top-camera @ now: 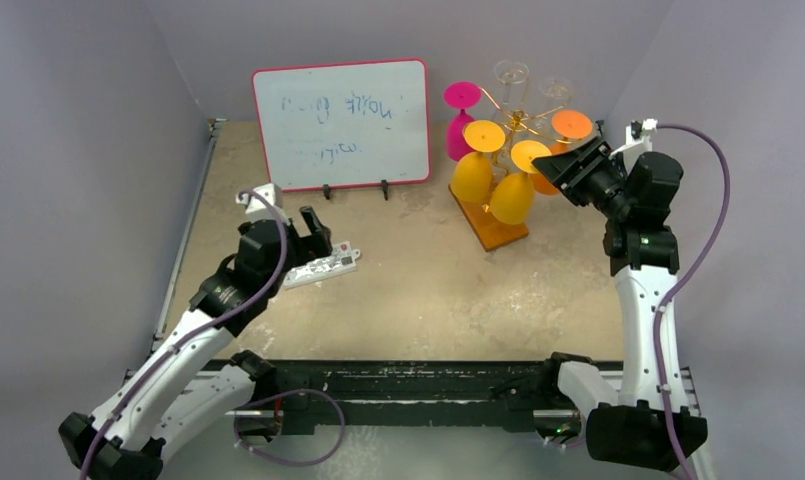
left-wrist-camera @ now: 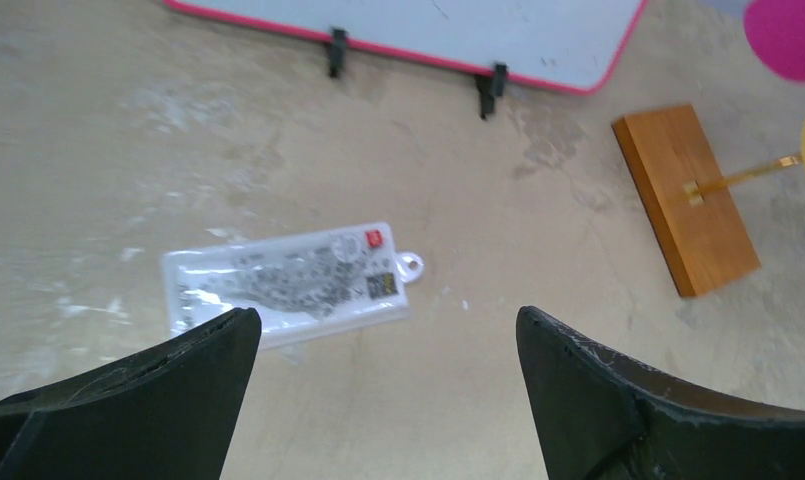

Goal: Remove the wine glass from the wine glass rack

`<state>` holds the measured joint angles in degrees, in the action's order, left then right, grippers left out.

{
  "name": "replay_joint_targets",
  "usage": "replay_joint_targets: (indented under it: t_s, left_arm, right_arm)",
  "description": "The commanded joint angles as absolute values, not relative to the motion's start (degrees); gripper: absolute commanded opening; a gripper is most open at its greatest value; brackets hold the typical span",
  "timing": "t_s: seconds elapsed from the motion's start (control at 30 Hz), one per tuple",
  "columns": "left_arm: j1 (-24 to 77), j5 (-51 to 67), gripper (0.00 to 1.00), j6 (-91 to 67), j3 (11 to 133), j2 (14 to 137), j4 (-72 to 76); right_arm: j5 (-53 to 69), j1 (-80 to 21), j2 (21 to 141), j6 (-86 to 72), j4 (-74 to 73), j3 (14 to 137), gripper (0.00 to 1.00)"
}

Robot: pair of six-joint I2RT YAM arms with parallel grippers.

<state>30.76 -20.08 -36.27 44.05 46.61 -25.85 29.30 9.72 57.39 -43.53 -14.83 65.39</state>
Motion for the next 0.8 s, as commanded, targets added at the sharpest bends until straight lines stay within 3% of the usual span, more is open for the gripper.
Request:
replay_joint_targets:
  t_s: [0.0, 0.3, 0.77]
  left_arm:
    - [30.4, -38.4, 1.0, -33.5, 45.1, 40.8, -30.2]
    - [30.5, -44.8, 0.99, -35.4, 46.0, 39.3, -34.6]
    - [30.4, -47.4, 0.95, -35.7, 47.2, 41.0, -36.8]
  right_arm:
    - [27.9, 9.8, 57.7, -46.0, -6.8, 63.1, 0.51]
    - [26.3, 9.8, 58.4, -49.8, -6.3, 62.2, 0.45]
    - [22.6, 9.8, 53.3, -57.8, -2.6, 58.5, 0.21]
